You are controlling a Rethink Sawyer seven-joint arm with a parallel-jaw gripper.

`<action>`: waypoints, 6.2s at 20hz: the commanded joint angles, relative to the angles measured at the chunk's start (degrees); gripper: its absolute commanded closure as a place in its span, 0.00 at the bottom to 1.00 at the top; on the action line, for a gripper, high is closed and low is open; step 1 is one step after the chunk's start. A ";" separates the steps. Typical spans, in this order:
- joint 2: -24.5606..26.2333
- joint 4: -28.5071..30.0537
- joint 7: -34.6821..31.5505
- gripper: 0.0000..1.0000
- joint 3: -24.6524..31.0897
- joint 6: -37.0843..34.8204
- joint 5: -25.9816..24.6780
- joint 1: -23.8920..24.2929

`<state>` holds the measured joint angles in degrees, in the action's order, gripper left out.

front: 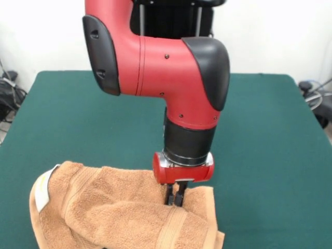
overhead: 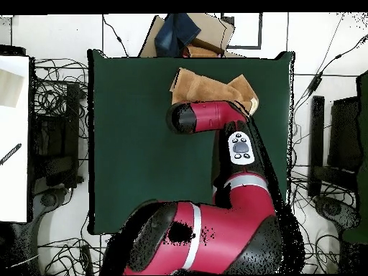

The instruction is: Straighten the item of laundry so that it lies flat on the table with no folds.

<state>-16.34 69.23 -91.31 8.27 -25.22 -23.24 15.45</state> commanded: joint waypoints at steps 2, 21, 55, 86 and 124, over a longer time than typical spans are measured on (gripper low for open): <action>5.85 -1.23 -6.10 1.00 0.59 5.51 -0.85 2.57; -13.21 25.98 -9.78 1.00 2.91 9.55 2.44 6.34; -21.18 47.29 -11.39 1.00 6.60 21.82 2.59 13.81; -19.75 54.18 -11.76 0.00 5.88 32.24 2.48 14.66; -7.27 19.23 -5.68 0.00 -3.30 15.78 7.01 1.88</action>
<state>-24.87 96.14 -91.31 6.66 -0.83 -19.53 19.61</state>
